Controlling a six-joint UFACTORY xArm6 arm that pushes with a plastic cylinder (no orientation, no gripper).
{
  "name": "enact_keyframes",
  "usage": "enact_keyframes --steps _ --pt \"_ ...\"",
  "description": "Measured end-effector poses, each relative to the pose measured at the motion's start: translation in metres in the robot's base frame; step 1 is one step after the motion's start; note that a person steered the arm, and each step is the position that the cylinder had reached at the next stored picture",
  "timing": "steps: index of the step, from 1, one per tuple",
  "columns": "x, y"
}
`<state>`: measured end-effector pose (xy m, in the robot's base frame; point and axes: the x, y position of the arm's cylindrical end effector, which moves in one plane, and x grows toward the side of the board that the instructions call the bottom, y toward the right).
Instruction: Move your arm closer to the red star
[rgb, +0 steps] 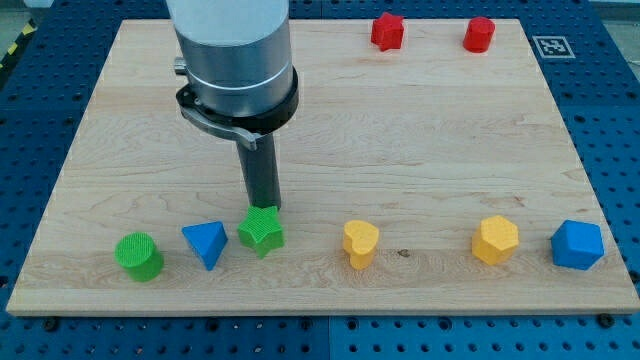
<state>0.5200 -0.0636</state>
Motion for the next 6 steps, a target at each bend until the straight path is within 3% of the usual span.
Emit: enact_keyframes --steps 3,4,6 --pt "0.026 0.000" --pt "-0.001 0.000" --pt "-0.167 0.025"
